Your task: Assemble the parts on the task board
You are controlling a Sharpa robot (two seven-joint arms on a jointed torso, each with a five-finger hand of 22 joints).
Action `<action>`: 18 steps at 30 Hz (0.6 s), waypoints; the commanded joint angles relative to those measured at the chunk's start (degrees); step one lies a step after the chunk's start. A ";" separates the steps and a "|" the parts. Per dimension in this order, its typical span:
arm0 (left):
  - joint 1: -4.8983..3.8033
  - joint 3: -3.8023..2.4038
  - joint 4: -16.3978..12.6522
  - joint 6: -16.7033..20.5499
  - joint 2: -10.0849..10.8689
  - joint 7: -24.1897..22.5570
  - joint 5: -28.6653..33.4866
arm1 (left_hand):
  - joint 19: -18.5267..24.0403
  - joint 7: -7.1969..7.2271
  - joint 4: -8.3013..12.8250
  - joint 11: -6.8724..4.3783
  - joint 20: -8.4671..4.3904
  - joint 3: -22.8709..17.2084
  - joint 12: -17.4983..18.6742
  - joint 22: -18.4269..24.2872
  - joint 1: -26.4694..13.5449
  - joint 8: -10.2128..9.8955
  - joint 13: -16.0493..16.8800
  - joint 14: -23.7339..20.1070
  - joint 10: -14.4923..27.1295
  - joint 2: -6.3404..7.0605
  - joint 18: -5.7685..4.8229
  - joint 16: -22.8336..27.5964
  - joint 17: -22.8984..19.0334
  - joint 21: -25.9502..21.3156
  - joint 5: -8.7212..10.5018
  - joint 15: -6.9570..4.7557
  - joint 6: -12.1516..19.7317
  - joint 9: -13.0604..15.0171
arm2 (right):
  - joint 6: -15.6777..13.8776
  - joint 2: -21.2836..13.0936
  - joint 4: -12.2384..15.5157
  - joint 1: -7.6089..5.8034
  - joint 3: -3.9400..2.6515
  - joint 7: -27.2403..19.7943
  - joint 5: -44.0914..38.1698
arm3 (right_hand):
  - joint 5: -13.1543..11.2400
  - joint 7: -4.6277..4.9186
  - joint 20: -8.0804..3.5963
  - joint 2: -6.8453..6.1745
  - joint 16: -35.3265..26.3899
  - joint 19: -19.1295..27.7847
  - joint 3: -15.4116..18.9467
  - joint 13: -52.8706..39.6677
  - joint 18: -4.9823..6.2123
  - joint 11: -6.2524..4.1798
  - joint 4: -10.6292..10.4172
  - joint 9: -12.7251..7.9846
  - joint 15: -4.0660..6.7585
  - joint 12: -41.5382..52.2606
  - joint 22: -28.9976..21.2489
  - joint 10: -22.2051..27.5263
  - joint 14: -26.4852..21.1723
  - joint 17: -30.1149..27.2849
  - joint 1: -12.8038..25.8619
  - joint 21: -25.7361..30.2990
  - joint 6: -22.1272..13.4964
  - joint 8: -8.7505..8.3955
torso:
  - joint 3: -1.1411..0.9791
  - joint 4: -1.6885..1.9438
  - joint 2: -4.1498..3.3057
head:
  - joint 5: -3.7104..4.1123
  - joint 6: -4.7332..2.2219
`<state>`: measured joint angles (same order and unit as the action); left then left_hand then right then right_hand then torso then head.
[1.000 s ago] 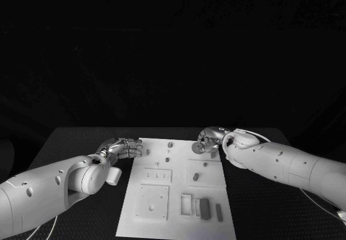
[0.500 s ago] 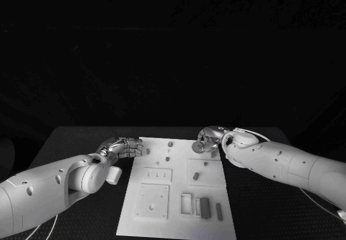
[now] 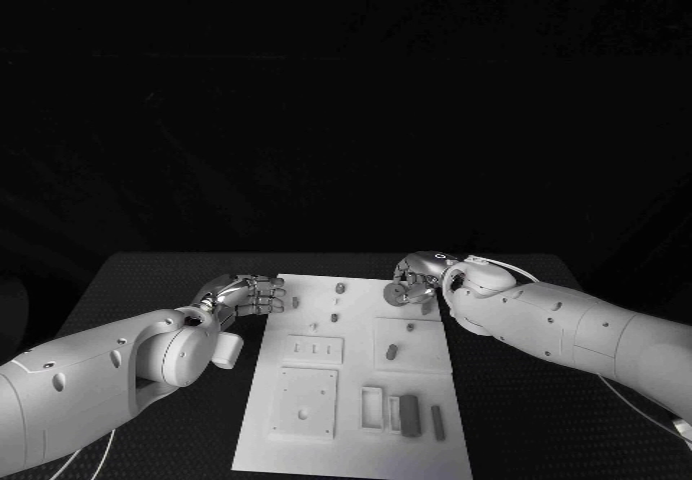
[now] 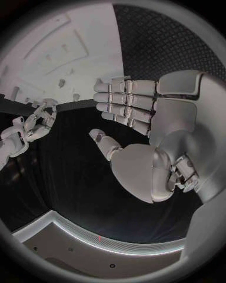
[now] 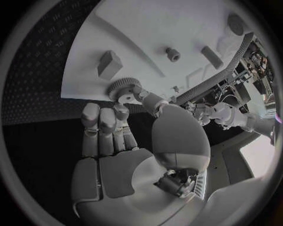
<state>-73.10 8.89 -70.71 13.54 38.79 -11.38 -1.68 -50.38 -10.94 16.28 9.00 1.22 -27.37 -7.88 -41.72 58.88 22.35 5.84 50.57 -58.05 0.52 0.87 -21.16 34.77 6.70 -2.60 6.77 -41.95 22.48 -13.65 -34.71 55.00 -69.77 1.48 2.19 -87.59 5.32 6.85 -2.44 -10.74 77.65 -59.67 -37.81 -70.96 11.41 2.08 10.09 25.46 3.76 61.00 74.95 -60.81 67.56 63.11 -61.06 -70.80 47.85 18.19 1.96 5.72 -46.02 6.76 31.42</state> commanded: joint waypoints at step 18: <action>-0.04 -0.06 -0.08 -0.82 -0.01 -0.35 -0.37 | -0.36 -0.19 0.04 0.34 -0.05 -0.05 0.33 0.09 0.39 -0.38 -0.09 0.31 -0.24 -0.18 0.13 0.39 0.15 -0.29 -0.23 0.12 -0.16 -0.06 | 0.12 0.37 0.07 1.28 0.38 1.69 -7.44 | 0.11 -0.05 -0.37 3.78 1.80 -0.60 0.10 1.67 3.59 -1.58 4.52 1.64 1.65 1.23 0.87 -1.56 3.02 0.91 -0.25 -1.09 6.96 2.33 | 0.00 0.04 0.01 | 0.12 0.18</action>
<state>-73.10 8.89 -70.71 13.52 38.84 -11.34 -1.74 -50.37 -10.94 16.28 9.00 1.22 -27.37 -7.88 -41.73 58.88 22.35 5.84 50.57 -58.04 0.52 0.87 -21.02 34.83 6.70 -2.60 6.77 -41.95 22.49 -15.56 -34.38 55.22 -69.30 1.40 2.43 -92.99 5.30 5.36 -2.89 -6.69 79.21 -59.90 -37.73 -69.35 11.42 0.80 14.97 25.81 5.01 61.89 74.95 -62.28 69.83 63.95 -62.28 -71.57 49.34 19.69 1.92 5.72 -46.01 6.82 31.57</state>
